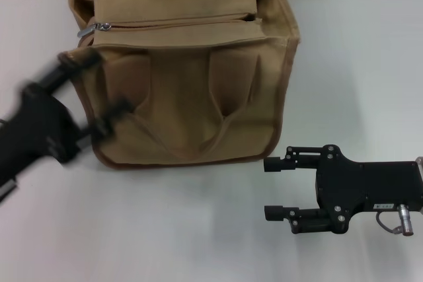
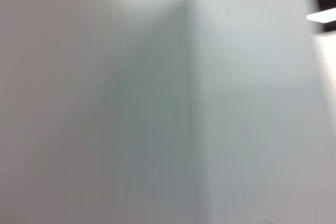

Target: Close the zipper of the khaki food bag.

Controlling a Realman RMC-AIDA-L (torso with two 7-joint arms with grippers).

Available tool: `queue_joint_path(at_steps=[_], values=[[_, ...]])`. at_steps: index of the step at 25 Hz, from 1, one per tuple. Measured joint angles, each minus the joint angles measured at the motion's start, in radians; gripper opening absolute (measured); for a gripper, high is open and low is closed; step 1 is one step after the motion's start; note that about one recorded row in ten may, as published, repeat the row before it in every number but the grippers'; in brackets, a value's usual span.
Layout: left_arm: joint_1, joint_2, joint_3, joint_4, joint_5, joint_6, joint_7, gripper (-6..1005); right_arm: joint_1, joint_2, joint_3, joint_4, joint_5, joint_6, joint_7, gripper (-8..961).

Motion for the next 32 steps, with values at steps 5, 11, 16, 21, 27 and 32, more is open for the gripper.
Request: queue_joint_path(at_steps=[5, 11, 16, 21, 27, 32], values=[[0.008, -0.007, -0.264, -0.072, -0.001, -0.034, 0.005, 778, -0.001, 0.000, 0.000, 0.000, 0.000, 0.000, 0.000, 708], [0.006, -0.003, -0.431, -0.107, 0.009, -0.232, 0.000, 773, -0.001, 0.000, 0.000, 0.000, 0.000, 0.000, 0.001, 707], [-0.001, 0.005, -0.375, -0.070, 0.048, -0.344, 0.011, 769, 0.001, 0.000, 0.000, 0.000, 0.000, 0.000, 0.001, 707], [-0.008, 0.000, -0.269, -0.005, 0.088, -0.374, 0.086, 765, 0.001, 0.000, 0.000, 0.000, 0.000, 0.001, 0.001, 707], [-0.044, -0.005, -0.295, -0.005, 0.078, -0.440, 0.213, 760, 0.001, 0.000, 0.000, 0.000, 0.000, -0.001, 0.001, 707], [-0.066, -0.002, -0.310, 0.010, 0.076, -0.437, 0.260, 756, 0.001, 0.000, 0.000, -0.001, 0.000, -0.006, 0.007, 707]])
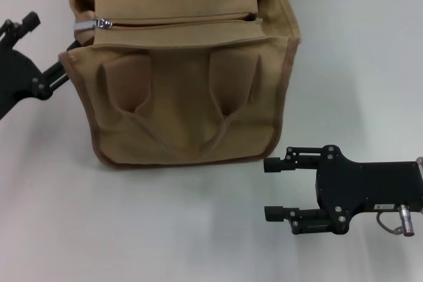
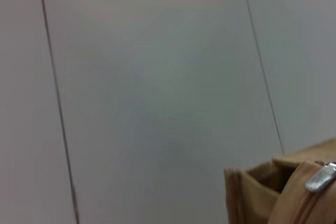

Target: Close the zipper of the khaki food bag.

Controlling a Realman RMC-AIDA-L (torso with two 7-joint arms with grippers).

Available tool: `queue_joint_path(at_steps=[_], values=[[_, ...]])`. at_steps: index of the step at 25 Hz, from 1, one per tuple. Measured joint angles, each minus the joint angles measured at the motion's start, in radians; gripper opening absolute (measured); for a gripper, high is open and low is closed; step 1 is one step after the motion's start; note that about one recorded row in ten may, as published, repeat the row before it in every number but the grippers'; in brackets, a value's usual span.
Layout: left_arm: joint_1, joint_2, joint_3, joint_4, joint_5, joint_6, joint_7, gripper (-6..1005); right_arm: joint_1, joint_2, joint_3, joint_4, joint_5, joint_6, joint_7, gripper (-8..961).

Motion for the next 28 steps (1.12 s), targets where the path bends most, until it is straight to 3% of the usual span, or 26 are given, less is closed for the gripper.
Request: queue_joint_path(at_steps=[9, 20, 23, 28], values=[[-0.028, -0.005, 0.000, -0.001, -0.001, 0.033, 0.000, 749, 0.000, -0.001, 0.005, -0.003, 0.000, -0.002, 0.008, 708], [-0.014, -0.003, -0.014, -0.010, -0.012, 0.035, 0.024, 740, 0.002, -0.002, 0.002, -0.005, 0.000, 0.001, 0.008, 708], [-0.012, -0.003, -0.016, -0.010, -0.012, 0.038, 0.024, 459, 0.002, -0.002, 0.001, -0.005, 0.000, 0.003, 0.008, 708], [-0.013, -0.004, -0.016, -0.011, -0.012, 0.041, 0.025, 221, 0.002, -0.001, 0.002, -0.006, 0.002, 0.004, 0.008, 708]])
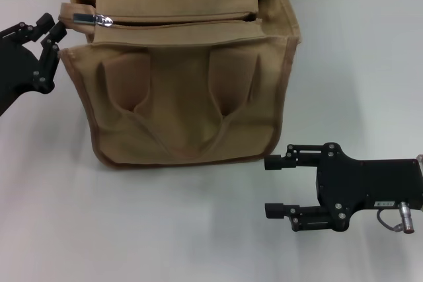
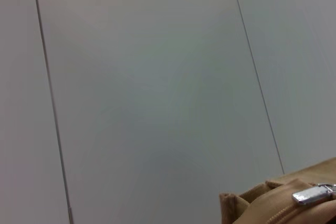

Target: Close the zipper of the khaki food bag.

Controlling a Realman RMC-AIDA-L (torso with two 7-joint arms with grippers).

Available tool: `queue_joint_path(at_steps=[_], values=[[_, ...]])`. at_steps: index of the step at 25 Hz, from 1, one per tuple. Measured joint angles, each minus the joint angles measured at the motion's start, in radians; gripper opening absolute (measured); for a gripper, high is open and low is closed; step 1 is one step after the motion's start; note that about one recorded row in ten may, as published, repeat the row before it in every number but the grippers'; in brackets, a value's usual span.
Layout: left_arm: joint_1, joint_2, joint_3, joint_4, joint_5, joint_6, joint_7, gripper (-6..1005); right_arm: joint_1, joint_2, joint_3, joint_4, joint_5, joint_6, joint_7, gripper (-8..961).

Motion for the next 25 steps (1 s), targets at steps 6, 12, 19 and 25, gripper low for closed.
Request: queue_joint_path(at_steps=[6, 12, 19, 25], values=[[0.000, 0.000, 0.006, 0.006, 0.000, 0.000, 0.001, 106, 0.000, 0.001, 0.001, 0.000, 0.002, -0.001, 0.000, 708], [0.006, 0.035, 0.052, 0.017, 0.032, 0.011, -0.089, 9, 0.000, 0.001, 0.002, 0.000, 0.002, 0.001, 0.000, 708], [0.009, 0.055, 0.080, 0.105, 0.089, 0.042, -0.235, 73, 0.000, 0.001, 0.006, 0.000, 0.001, 0.002, 0.000, 707], [-0.017, 0.068, 0.089, 0.203, 0.215, 0.051, -0.370, 296, 0.001, -0.001, 0.009, 0.000, 0.000, 0.002, 0.000, 707]])
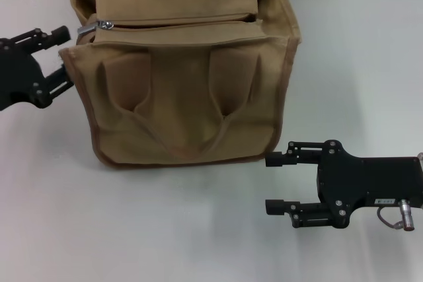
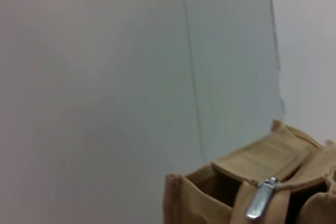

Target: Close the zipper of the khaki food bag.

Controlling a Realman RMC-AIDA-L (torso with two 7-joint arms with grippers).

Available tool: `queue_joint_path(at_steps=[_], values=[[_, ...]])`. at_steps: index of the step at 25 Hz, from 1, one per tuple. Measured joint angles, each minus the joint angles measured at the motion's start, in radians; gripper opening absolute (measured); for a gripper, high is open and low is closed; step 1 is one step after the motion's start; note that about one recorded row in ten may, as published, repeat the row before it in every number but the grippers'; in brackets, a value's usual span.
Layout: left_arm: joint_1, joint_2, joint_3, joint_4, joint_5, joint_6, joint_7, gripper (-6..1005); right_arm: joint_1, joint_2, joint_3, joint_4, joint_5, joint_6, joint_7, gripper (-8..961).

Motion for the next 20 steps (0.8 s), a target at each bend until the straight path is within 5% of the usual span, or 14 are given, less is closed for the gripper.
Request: queue_joint_path(at_steps=[5, 16, 20], values=[[-0.040, 0.004, 0.002, 0.014, 0.033, -0.047, -0.021, 592, 0.002, 0.000, 0.000, 0.000, 0.000, 0.000, 0.000, 707], [-0.048, -0.021, -0.011, 0.069, 0.062, -0.052, 0.052, 818, 0.003, 0.000, 0.000, 0.002, 0.002, 0.000, 0.000, 707], [-0.039, -0.022, -0.012, 0.068, 0.030, -0.027, 0.056, 735, 0.004, 0.000, 0.000, 0.003, 0.003, 0.000, 0.000, 707]])
